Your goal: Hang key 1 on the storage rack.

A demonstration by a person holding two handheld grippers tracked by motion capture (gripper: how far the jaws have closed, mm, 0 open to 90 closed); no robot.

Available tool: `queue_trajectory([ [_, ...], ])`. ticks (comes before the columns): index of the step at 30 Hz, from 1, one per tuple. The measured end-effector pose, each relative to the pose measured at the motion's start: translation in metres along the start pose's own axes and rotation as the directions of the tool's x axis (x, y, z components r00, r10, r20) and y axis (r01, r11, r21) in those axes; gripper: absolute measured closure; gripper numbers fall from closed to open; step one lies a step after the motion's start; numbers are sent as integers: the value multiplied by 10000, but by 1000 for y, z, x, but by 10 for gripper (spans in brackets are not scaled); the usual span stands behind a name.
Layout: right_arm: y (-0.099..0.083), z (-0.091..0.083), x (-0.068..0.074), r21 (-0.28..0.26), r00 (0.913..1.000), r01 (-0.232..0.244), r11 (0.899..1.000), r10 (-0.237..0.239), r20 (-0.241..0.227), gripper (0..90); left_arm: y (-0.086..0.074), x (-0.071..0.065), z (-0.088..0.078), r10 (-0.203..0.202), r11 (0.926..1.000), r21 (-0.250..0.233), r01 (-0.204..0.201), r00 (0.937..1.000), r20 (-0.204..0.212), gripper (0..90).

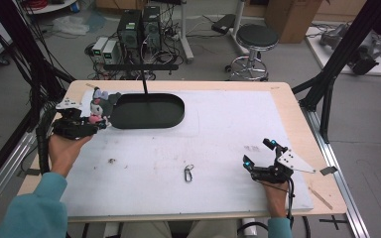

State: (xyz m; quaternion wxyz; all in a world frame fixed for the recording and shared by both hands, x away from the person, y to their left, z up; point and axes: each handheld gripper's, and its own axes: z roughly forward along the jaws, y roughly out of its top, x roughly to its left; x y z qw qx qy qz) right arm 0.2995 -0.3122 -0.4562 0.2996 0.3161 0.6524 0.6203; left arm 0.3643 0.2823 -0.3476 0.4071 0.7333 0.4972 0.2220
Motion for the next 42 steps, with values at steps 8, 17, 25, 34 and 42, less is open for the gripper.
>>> queue_trajectory([
  [8,0,0,0,-10,10000,-8,10000,8,3,7,24,4,-10,243,9997,-85,-245,9994,-236,533],
  [17,0,0,0,-19,10000,79,10000,-79,2,7,43,8,-11,391,9992,-110,-395,9986,-368,533],
  [25,0,0,0,-9,10000,44,10000,-44,-4,7,56,12,-7,466,9989,59,-464,9980,-418,533],
  [34,0,0,0,7,10000,2,10000,-2,-9,7,67,19,0,386,9991,198,-381,9988,-300,533],
  [42,0,0,0,14,10000,0,10000,0,-4,7,77,24,8,368,9988,331,-358,9988,-308,533],
])
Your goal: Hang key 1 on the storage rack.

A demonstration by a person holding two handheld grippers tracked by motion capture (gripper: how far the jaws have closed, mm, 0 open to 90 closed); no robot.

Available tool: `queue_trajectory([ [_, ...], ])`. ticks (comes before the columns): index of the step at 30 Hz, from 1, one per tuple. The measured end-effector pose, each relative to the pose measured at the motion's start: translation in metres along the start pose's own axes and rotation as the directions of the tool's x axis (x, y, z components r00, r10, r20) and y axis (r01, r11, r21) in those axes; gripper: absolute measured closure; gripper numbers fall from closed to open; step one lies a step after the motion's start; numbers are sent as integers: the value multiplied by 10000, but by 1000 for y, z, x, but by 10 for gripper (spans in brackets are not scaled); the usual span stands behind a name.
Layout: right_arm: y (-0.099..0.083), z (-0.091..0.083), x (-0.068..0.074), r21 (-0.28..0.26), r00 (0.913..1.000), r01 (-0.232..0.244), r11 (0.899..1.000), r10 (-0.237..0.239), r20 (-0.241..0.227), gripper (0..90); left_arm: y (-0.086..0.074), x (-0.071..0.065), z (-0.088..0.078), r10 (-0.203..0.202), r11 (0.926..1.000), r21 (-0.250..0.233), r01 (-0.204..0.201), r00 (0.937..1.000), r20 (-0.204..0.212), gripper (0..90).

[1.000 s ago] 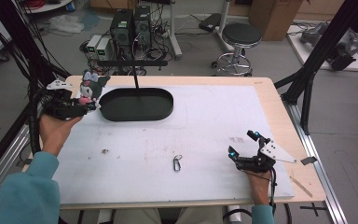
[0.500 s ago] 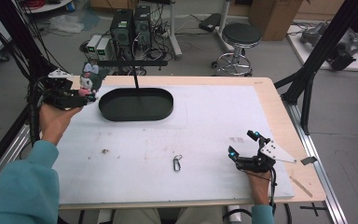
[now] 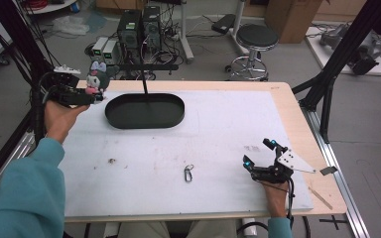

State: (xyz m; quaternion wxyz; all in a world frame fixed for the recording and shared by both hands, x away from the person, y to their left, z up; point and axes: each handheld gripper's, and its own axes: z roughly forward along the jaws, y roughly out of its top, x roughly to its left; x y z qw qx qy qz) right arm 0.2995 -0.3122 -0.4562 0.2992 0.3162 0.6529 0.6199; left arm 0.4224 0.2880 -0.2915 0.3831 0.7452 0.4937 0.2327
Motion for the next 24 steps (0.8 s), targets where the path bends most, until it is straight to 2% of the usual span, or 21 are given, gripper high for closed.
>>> queue_trajectory([
  [13,0,0,0,-11,10000,-9,10000,9,-1,7,9,1,8,146,9997,196,-144,9998,-131,533],
  [24,0,0,0,-3,10000,-16,10000,16,-7,7,10,8,14,-249,9997,57,250,9995,-185,533],
])
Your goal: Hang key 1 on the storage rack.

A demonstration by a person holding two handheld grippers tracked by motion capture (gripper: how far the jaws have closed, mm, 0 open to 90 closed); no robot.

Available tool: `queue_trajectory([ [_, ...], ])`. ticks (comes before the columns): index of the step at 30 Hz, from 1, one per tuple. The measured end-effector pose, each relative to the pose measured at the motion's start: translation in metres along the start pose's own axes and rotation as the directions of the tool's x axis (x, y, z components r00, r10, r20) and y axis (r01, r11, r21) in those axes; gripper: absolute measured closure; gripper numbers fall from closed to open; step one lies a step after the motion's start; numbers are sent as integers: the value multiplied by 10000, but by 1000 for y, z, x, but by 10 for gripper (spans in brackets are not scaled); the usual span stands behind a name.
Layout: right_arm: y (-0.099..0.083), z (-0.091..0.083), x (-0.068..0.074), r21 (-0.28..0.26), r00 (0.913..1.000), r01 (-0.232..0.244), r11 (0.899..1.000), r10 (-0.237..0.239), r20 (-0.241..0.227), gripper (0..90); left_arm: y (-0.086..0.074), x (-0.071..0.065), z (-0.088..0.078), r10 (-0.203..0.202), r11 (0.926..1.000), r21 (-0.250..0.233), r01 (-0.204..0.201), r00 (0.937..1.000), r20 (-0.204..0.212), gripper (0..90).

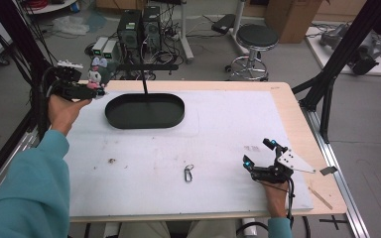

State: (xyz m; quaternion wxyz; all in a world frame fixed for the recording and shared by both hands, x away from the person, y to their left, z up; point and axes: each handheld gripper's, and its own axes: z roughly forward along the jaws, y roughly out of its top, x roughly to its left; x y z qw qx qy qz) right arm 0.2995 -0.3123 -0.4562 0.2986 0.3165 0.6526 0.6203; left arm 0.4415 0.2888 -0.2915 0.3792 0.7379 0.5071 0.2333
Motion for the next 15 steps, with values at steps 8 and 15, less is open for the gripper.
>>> queue_trajectory([
  [8,0,0,0,5,10000,-9,10000,9,-7,7,-2,6,1,6,9998,184,-1,9995,-303,532],
  [15,0,0,0,-16,10000,10,10000,-10,6,7,-4,10,1,-18,9995,307,33,9988,-485,532],
])
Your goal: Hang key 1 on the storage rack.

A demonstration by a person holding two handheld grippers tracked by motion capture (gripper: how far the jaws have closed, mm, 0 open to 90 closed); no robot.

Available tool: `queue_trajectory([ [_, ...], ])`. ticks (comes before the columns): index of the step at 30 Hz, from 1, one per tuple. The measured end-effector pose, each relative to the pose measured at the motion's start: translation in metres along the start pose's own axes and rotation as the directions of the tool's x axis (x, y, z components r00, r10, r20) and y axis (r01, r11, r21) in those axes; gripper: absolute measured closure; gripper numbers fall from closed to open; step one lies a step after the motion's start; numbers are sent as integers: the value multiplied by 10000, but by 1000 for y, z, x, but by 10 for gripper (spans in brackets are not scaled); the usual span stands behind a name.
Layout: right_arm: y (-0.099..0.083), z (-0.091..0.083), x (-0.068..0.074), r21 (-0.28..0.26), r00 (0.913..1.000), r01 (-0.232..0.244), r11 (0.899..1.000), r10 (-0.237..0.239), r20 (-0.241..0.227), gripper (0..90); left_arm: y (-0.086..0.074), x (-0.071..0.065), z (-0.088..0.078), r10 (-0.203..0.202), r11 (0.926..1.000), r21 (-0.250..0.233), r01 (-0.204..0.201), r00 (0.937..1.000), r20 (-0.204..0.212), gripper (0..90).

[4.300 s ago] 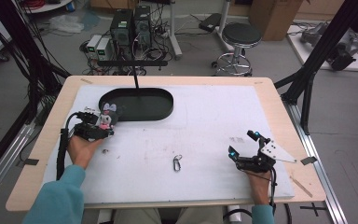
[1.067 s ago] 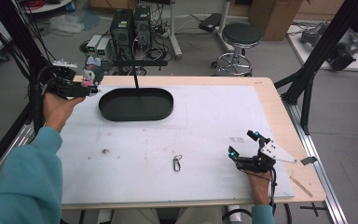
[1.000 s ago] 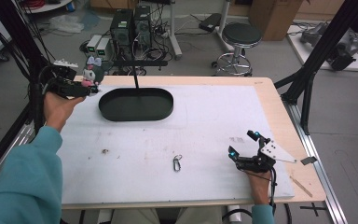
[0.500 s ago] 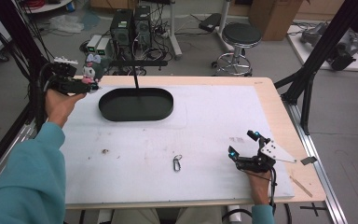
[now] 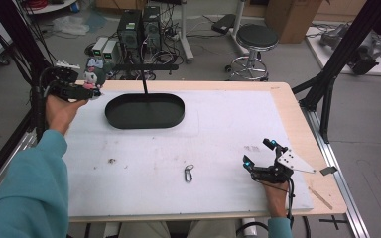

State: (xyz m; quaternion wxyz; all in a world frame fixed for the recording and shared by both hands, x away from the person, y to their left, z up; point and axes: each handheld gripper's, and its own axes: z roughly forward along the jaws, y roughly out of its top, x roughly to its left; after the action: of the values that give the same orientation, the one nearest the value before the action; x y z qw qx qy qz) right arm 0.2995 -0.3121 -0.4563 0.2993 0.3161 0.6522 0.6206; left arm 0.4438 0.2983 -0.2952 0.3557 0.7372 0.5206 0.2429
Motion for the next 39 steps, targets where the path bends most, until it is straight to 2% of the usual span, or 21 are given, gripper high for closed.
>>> queue_trajectory([
  [19,0,0,0,28,10000,-28,10000,28,-30,7,0,-1,16,-189,9997,182,189,9998,26,532],
  [26,0,0,0,23,10000,-71,10000,71,-35,7,-5,1,16,-83,9993,360,81,9999,70,532],
  [30,0,0,0,19,10000,-13,10000,13,-20,7,-10,1,17,180,9978,639,-176,9998,-56,532],
  [32,0,0,0,19,10000,-27,10000,27,-40,7,-11,1,17,124,9980,628,-120,9999,-53,531],
  [36,0,0,0,14,10000,-57,10000,57,-28,7,-13,1,21,426,9950,915,-411,9990,-145,530],
  [39,0,0,-1,36,10000,-21,10000,21,-8,7,-16,0,26,477,9934,1052,-455,9987,-190,527],
])
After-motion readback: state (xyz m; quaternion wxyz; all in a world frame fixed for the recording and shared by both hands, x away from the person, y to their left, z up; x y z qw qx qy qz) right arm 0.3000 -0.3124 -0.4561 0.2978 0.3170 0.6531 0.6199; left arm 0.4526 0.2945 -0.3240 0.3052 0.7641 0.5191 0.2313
